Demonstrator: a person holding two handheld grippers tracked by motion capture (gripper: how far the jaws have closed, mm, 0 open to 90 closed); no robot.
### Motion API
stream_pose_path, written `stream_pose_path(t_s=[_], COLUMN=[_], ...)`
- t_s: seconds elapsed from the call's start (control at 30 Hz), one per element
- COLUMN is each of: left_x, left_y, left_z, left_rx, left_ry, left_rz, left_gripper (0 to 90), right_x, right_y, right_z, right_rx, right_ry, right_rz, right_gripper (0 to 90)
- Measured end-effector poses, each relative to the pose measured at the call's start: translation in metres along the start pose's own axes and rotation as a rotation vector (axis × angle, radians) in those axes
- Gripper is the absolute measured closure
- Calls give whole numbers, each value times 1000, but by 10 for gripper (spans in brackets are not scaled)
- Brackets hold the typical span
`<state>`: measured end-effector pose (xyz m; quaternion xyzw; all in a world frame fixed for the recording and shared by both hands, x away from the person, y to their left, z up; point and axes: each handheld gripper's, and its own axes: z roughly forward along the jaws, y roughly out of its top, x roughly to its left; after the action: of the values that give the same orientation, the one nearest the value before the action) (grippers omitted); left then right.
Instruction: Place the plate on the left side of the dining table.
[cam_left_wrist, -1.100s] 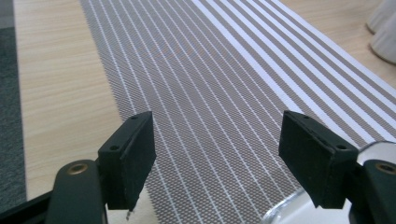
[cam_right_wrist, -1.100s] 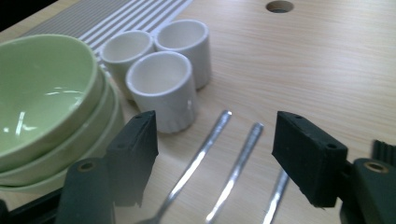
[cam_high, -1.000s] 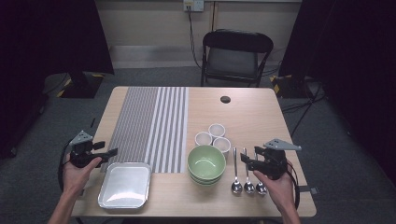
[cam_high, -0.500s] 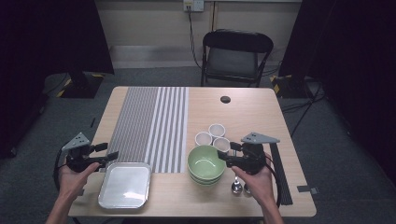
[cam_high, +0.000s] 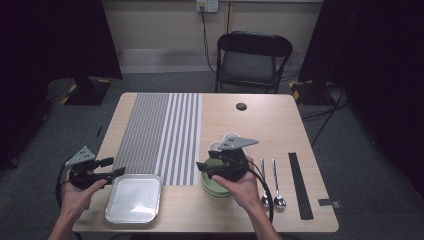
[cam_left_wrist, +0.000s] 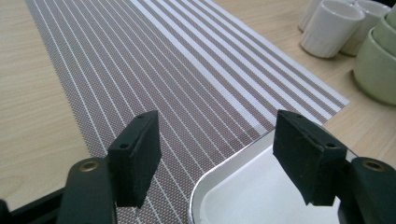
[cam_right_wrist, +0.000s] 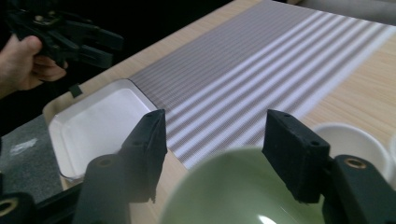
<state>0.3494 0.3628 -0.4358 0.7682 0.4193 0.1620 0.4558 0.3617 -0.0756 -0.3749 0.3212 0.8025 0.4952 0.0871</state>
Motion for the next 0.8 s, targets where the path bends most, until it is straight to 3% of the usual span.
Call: stream_pose_path(t_s=[0.1,0.17,0.27,0.37,0.53,0.63,0.67,0.8], left_x=[3,6,6,10,12,12,13,18], left_y=[-1,-2,-3,-7,-11,-11,-11,-14], left_z=[-2,-3,-2,4,5,3,3,5], left_rx=[4,-4,12,67,50,49,55,85], left_ry=[-12,-47,-24,-3,-37,-34,-53,-39], left_rz=[14,-5,0,5,-37,-41,-49,-75], left_gripper=[333,345,345,312,325,334,334,331], right_x=[8,16,24,33,56,68,71,80], right_y=[5,9,14,17,22,23,23,23], right_z=[13,19,27,38,59,76,82,101], right_rx=[9,14,18,11,35,60,64,97], right_ry=[38,58,92,117,176,209,219,236], right_rz=[-15,-35,-47,-59,-87,-102,-105,-106], right_gripper=[436,457,471,468,479,507,511,535])
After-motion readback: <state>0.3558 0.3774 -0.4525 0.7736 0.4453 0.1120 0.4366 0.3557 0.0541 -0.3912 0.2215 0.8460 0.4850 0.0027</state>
